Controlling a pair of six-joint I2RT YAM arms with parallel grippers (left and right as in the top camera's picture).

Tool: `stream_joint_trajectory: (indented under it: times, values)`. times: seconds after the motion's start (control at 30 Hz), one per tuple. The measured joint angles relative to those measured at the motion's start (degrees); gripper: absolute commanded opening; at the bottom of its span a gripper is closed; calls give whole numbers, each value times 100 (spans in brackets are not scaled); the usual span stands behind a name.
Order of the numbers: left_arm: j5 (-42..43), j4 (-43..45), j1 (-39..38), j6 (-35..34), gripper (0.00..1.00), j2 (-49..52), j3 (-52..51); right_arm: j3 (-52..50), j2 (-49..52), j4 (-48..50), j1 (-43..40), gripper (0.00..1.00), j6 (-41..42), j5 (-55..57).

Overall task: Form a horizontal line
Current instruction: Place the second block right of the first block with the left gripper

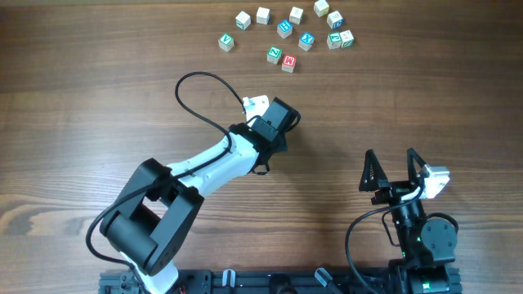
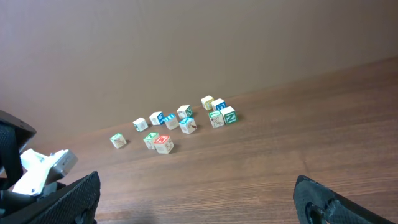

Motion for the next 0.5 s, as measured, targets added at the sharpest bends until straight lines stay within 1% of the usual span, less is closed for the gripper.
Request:
stream_joint_trajectory:
  times: [0.13,0.27,0.4,0.5]
  values:
    - [-2,0,0,39,39,-190,0,0,0,0,0,100,0,0]
    - [-70,-20,0,223,44,-636,61,0,0,0,0,100,0,0]
    - [-289,-24,13,640,53,-1285,302,0,0,0,0,100,0,0]
    - [-470,-339,96,892,56,-1843,339,0,0,0,0,100,0,0]
